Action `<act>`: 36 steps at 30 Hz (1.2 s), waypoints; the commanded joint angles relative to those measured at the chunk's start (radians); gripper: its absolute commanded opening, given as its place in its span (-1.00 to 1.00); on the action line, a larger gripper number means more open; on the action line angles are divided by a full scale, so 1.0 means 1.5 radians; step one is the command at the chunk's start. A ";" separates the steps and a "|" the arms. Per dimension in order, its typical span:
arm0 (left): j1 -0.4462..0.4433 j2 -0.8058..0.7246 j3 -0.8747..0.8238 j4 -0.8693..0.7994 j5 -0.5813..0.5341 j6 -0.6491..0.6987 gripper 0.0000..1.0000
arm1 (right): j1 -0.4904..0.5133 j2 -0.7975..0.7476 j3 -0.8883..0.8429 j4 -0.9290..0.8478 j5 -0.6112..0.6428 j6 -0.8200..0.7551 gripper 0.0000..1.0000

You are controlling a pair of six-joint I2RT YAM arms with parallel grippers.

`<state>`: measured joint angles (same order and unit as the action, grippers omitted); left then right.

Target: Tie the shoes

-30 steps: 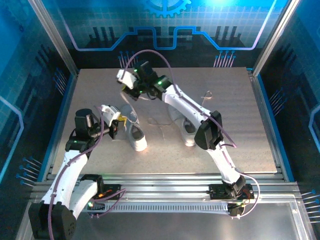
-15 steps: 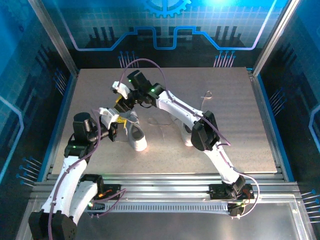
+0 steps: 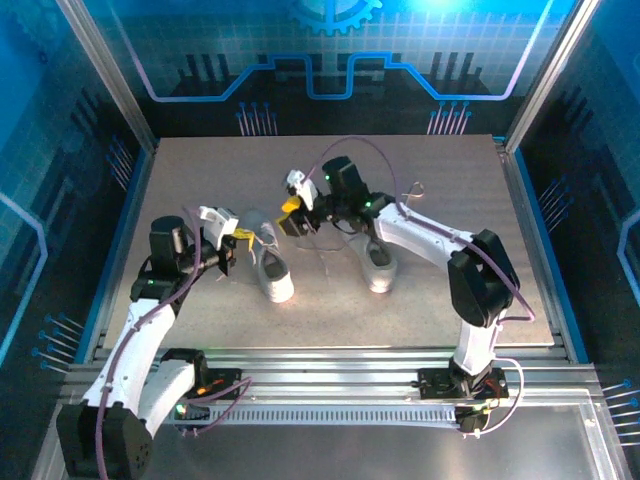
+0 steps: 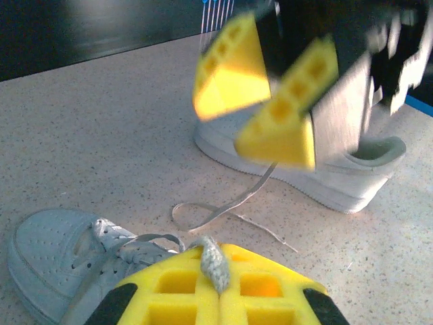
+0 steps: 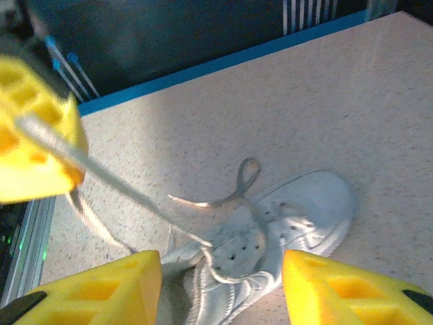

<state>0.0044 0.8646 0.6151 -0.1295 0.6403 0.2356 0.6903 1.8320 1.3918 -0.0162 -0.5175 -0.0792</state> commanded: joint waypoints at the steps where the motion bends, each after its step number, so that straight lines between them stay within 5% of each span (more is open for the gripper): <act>1: 0.000 0.017 0.028 -0.004 0.002 -0.037 -1.00 | 0.032 0.015 -0.020 0.102 -0.025 -0.029 0.07; 9: 0.000 0.045 0.047 -0.011 0.007 -0.075 -1.00 | 0.068 0.064 0.015 0.129 -0.029 -0.045 0.33; 21: 0.000 0.064 0.075 -0.017 0.005 -0.095 -1.00 | 0.086 0.084 0.045 0.127 -0.002 -0.052 0.30; 26: 0.000 0.070 0.078 -0.008 -0.007 -0.114 -1.00 | 0.094 0.084 0.053 0.122 0.008 -0.043 -0.02; 31: 0.000 0.064 0.068 0.020 -0.024 -0.131 -1.00 | 0.097 0.075 0.035 0.149 0.040 -0.010 -0.90; 36: 0.000 0.044 0.069 0.007 -0.059 -0.130 -0.31 | 0.094 0.069 0.030 0.138 0.041 -0.013 -1.00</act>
<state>0.0044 0.9607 0.6987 -0.1238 0.5903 0.0528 0.8227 1.9423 1.4380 0.1738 -0.4633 -0.1043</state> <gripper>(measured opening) 0.318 0.044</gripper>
